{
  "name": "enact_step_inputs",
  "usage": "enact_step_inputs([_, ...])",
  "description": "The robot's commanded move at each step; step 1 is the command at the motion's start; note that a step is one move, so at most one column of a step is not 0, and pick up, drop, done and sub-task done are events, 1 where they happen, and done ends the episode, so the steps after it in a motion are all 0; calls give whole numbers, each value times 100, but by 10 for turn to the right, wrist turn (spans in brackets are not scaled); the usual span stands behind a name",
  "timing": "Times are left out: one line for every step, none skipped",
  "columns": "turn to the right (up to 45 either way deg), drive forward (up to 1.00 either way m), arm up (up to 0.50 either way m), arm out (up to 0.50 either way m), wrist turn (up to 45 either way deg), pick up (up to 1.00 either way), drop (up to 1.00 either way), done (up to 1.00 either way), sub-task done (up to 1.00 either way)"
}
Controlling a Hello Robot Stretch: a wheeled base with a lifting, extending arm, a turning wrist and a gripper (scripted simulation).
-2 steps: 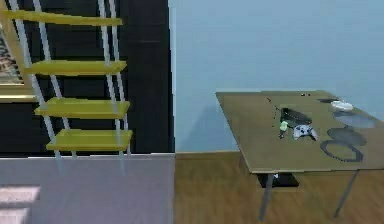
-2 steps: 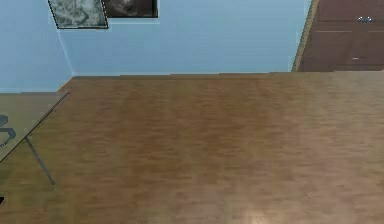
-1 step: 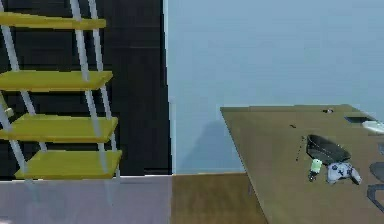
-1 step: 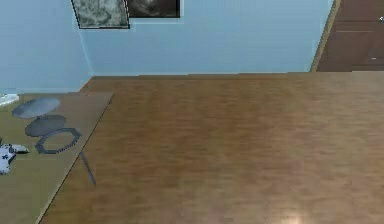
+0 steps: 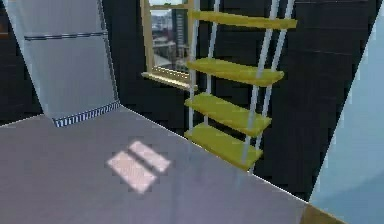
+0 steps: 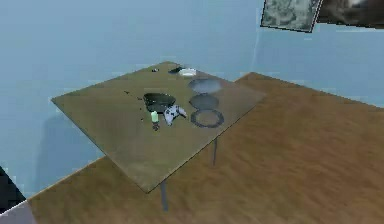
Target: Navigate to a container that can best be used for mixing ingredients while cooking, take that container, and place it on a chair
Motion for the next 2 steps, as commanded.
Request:
enact_step_inputs([450,0,0,0,0,0,0,0,0])
enact_step_inputs([450,0,0,0,0,0,0,0,0])
